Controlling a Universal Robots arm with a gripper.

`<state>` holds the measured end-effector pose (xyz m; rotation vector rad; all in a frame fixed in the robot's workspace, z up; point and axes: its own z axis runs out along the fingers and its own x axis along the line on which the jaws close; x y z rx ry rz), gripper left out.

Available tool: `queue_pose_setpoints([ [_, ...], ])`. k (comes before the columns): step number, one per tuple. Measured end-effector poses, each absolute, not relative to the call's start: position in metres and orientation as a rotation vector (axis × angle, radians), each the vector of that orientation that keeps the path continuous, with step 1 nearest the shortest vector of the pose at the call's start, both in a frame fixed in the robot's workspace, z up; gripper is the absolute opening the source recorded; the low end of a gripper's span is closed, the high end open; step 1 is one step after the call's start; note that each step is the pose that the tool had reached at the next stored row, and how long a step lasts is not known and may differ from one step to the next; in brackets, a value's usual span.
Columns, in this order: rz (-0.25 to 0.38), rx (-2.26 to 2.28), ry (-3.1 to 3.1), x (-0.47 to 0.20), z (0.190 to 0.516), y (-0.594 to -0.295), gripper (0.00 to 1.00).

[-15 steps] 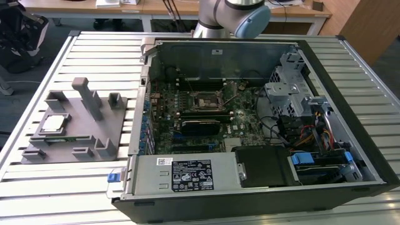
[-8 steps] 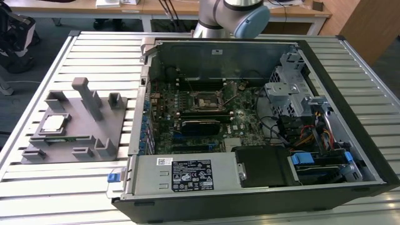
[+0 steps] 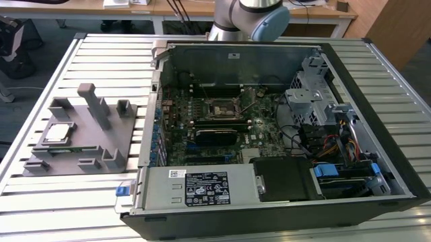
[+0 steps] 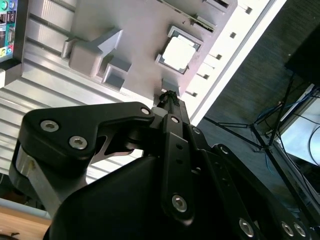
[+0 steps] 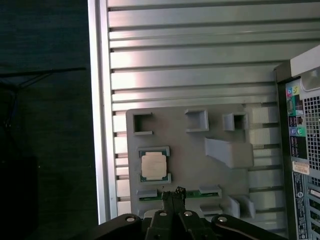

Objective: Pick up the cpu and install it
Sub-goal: 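Reach for the cpu, then pick up the cpu and move it towards the insertion slot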

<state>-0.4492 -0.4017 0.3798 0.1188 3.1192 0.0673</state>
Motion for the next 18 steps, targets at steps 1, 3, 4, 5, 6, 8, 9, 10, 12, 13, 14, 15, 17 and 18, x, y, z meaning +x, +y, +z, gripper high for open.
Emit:
queue_pose_setpoints([
  [1,0.067,0.119,3.119,-0.451,0.380,-0.402,0.11],
  [3,0.067,0.119,3.119,-0.455,0.380,-0.402,0.11],
  [4,0.067,0.119,3.119,-0.457,0.379,-0.402,0.11],
  [5,0.067,0.119,3.119,-0.458,0.379,-0.402,0.11],
  [6,0.067,0.119,3.119,-0.460,0.379,-0.402,0.11],
  [8,0.067,0.119,3.120,-0.462,0.379,-0.402,0.11],
  [9,0.067,0.119,3.120,-0.463,0.379,-0.402,0.11],
  [10,0.067,0.119,3.120,-0.463,0.379,-0.402,0.11],
  [12,0.067,0.119,3.121,-0.464,0.379,-0.402,0.11],
  [13,0.067,0.119,3.121,-0.465,0.379,-0.402,0.11],
  [14,0.067,0.119,3.122,-0.465,0.379,-0.402,0.11],
  [15,0.067,0.119,3.123,-0.465,0.379,-0.402,0.11],
  [17,0.067,0.119,3.123,-0.466,0.379,-0.402,0.11],
  [18,0.067,0.119,3.123,-0.467,0.379,-0.402,0.11],
])
